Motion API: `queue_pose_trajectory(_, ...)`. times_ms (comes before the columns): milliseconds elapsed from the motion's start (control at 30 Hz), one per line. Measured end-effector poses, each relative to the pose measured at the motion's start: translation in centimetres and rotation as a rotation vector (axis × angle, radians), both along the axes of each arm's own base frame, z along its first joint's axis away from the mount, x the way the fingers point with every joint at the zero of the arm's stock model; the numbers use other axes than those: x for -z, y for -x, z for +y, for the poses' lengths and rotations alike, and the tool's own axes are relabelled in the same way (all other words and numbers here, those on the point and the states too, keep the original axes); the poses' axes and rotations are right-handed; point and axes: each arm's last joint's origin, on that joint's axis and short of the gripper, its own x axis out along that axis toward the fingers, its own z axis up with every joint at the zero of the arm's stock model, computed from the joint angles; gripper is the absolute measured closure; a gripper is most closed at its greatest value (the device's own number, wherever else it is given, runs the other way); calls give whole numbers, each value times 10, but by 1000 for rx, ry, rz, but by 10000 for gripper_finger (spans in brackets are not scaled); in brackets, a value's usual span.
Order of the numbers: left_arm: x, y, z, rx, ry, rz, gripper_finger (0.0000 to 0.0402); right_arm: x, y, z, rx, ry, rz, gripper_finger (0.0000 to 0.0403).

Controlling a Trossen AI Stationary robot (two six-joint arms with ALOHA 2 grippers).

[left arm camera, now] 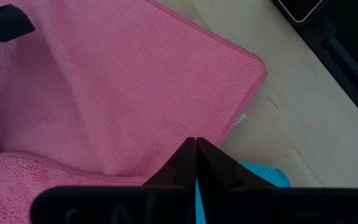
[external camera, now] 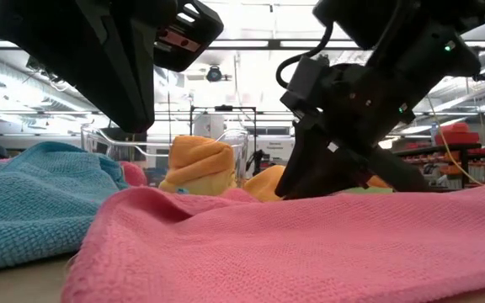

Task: Fold microfiber towels
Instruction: Fold the right pink microfiber cloth

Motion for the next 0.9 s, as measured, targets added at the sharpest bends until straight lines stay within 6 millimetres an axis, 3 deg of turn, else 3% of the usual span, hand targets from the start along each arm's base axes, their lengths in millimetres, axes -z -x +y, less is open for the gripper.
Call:
queue_pose_trajectory(333,0,0,0,-1,0,0,378,0,-3,-9,-10,-51,22,320)
queue_pose_trajectory(633,0,0,0,0,0,0,387,0,-4,-7,-34,-83,17,364)
queue_pose_trajectory(900,0,0,0,0,1,-1,379,-22,-6,-7,-18,-85,-27,365)
